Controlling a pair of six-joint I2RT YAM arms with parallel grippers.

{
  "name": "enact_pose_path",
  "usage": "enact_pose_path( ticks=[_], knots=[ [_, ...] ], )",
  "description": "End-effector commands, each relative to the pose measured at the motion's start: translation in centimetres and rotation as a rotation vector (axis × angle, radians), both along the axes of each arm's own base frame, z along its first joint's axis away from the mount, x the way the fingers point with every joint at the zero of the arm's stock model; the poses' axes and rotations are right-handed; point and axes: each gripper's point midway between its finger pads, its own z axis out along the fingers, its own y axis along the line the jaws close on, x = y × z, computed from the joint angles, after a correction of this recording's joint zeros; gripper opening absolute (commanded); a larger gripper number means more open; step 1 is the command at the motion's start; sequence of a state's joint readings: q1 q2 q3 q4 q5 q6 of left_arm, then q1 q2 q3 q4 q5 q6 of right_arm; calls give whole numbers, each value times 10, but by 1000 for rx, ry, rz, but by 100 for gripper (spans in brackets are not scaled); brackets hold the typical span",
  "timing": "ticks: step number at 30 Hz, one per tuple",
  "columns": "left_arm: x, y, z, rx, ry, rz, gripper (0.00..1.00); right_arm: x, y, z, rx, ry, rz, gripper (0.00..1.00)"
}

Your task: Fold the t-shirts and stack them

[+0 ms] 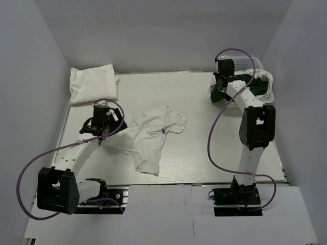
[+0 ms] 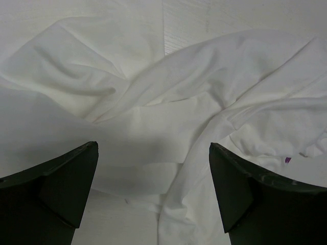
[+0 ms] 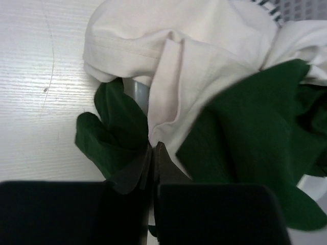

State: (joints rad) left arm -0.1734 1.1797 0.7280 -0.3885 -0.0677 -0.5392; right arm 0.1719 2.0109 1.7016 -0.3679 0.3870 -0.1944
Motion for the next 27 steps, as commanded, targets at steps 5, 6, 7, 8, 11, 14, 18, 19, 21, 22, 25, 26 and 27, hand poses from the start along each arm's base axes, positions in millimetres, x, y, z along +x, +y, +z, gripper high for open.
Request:
enact_pose_path(
  ticks=[5, 6, 7, 8, 11, 14, 18, 19, 21, 22, 25, 26, 27],
  knots=[
    [5, -1, 7, 5, -17, -6, 99, 0, -38, 147, 73, -426, -168, 0],
    [5, -1, 7, 5, -17, -6, 99, -4, -54, 157, 33, -454, -239, 0],
    [5, -1, 9, 5, -16, -6, 99, -6, -69, 165, 18, -480, -279, 0],
    [5, -1, 9, 5, -16, -6, 99, -4, -78, 169, 11, -499, -305, 0],
    [5, -1, 9, 5, -16, -6, 99, -7, -117, 185, -28, -517, -426, 0],
    [5, -1, 9, 5, -16, -6, 99, 0, -150, 168, -9, -475, -528, 0],
    [4, 0, 8, 13, -8, 0, 99, 13, -185, 102, -9, -361, -672, 0],
    [4, 1, 8, 13, -8, 0, 99, 12, -194, 90, 3, -345, -703, 0],
    [4, 1, 8, 13, -8, 0, 99, 22, -187, 56, 54, -265, -651, 0],
    [4, 1, 8, 13, -8, 0, 99, 24, -184, 34, 37, -202, -596, 0],
    [5, -1, 9, 5, -16, -6, 99, 29, -164, -10, 82, -136, -508, 0],
    [5, -1, 6, 7, -7, -6, 99, 22, -161, -31, 77, -83, -494, 0],
    [8, -2, 10, 5, -16, -6, 99, 24, -154, -48, 109, -49, -455, 0]
  ],
)
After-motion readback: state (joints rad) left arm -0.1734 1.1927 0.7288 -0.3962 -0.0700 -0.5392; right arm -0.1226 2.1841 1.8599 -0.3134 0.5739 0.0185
